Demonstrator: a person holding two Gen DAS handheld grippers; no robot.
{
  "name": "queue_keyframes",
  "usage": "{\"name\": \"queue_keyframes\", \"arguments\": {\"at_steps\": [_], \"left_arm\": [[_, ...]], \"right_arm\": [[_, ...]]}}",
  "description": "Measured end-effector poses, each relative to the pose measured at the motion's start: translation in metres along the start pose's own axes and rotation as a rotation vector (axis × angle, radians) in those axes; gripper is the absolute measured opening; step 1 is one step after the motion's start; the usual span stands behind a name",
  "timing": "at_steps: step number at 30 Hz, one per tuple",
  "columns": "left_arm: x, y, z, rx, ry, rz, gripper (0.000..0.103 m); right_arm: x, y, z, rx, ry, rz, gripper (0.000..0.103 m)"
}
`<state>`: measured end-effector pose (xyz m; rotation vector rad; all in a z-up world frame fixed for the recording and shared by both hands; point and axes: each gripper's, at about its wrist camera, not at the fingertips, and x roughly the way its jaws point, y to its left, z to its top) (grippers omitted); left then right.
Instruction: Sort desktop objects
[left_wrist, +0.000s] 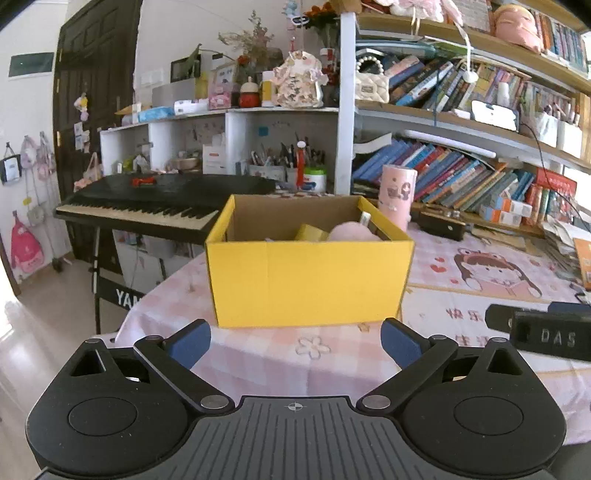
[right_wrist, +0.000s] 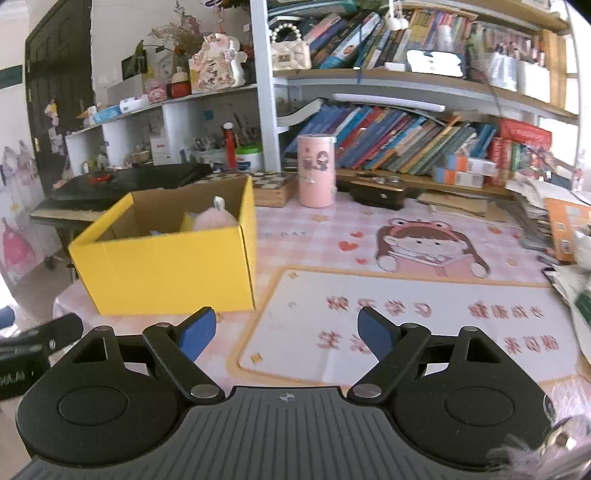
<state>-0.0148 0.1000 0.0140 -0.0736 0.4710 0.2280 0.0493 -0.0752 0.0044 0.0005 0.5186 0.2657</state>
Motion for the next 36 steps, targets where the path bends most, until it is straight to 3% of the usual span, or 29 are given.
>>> {"name": "queue_keyframes", "arguments": {"at_steps": [18,28,36], "left_arm": [[-0.015,-0.022,-0.019,0.041,0.033,-0.095,0.100],[-0.020,-0.026,-0.024,0.036,0.050,-0.086,0.100],[-0.021,-0.027,-0.027,0.035,0.069,-0.080,0.103]], "right_arm": [[-0.040,-0.025,-0.039,0.071,0.031,-0.153,0.095],[-0.046,-0.028,-0.042,0.068,0.050,-0.158,0.103],[-0.046,-0.031,-0.046,0.078,0.077,-0.164,0.103]]}}
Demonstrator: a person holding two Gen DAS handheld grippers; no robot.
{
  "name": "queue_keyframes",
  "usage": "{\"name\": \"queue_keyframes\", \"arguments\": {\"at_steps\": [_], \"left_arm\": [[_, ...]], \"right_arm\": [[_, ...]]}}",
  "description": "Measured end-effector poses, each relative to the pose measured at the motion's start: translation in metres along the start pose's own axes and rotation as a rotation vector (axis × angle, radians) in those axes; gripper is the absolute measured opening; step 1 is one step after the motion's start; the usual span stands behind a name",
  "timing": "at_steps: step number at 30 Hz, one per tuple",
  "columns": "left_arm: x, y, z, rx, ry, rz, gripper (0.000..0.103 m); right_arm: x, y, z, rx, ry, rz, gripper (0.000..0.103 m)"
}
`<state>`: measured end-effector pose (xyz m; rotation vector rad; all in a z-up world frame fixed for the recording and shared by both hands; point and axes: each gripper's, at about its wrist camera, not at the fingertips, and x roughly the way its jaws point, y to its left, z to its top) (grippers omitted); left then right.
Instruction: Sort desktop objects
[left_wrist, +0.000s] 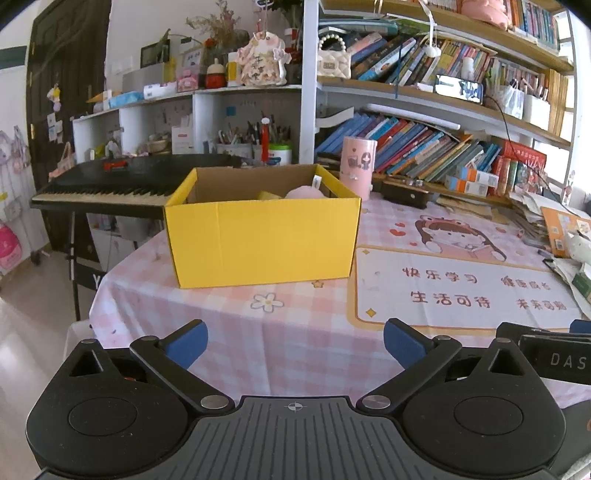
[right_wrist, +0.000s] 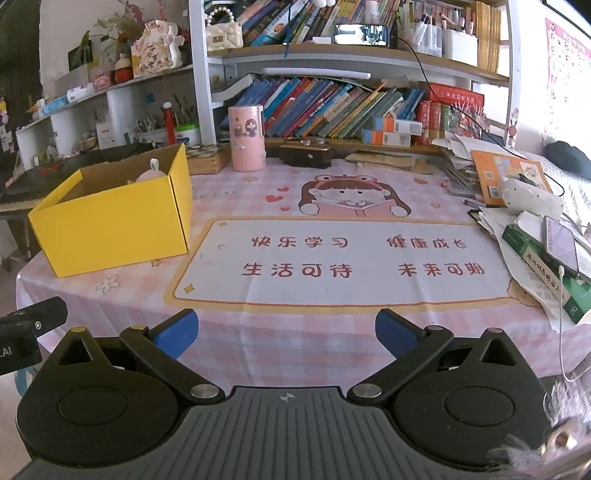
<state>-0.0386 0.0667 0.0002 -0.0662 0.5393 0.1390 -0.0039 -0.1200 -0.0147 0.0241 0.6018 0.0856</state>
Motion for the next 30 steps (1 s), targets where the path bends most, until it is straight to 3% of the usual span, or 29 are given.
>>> {"name": "queue_keyframes", "arguments": {"at_steps": [30], "left_arm": [[0.009,-0.010,0.001,0.020,0.042,-0.041,0.103]], "right_arm": [[0.003,-0.007,0.001,0.003,0.018,-0.004,0.103]]}}
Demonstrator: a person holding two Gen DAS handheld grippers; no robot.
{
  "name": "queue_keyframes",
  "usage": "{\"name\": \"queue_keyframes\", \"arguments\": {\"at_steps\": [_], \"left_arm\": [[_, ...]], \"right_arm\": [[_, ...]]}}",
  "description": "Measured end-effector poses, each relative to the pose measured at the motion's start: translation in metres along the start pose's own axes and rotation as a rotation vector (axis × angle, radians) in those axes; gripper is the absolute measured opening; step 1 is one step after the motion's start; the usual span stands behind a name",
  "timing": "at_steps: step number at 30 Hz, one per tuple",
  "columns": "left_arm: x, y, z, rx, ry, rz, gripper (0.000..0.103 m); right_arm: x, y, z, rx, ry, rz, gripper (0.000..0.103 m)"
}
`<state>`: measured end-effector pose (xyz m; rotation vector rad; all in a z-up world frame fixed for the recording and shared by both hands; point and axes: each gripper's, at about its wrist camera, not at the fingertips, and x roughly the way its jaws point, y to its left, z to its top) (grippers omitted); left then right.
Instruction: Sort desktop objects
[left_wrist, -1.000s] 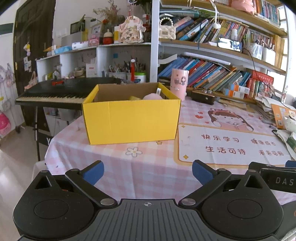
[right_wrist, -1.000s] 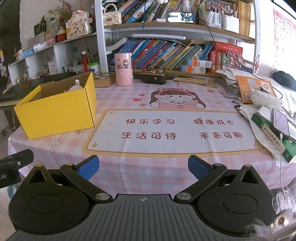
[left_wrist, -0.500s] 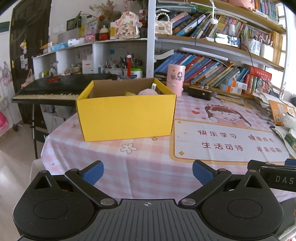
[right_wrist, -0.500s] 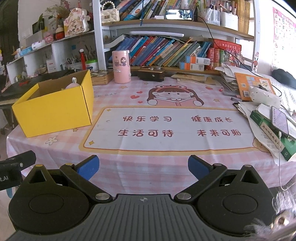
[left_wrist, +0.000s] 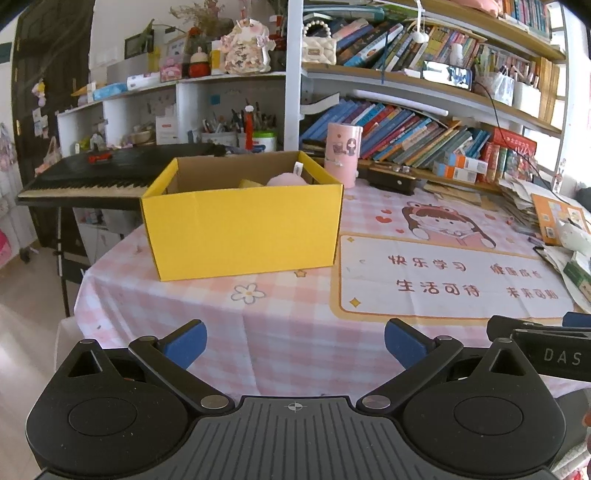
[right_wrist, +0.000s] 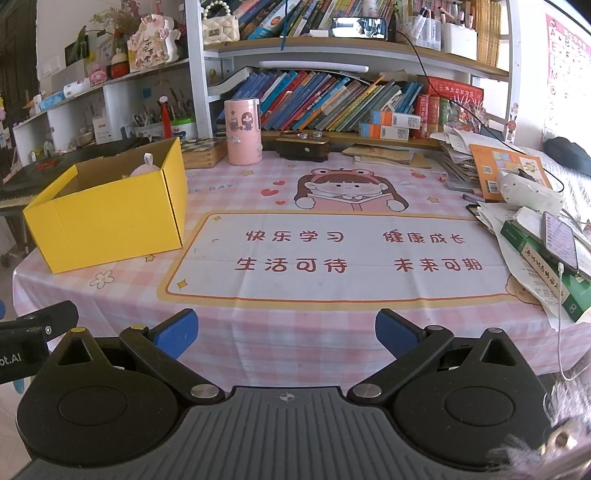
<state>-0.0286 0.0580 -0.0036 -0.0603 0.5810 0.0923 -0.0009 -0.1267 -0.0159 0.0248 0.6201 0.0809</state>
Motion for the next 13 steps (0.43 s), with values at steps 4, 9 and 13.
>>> {"name": "queue_keyframes", "arguments": {"at_steps": [4,9,13], "left_arm": [[0.0006,-0.0005,0.0002,0.002,0.002,0.003,0.103],[0.0010,-0.0001,0.0003,0.001,0.003,0.011,0.103],[0.0023,0.0006,0.0003,0.000,0.010,0.012,0.103]], "right_arm": [[0.0003,0.0007,0.0001,0.000,0.000,0.000,0.103],[0.0009,-0.0002,0.0002,0.001,0.002,0.000,0.103],[0.0034,0.0012,-0.0010,0.001,0.008,0.000,0.103]]}}
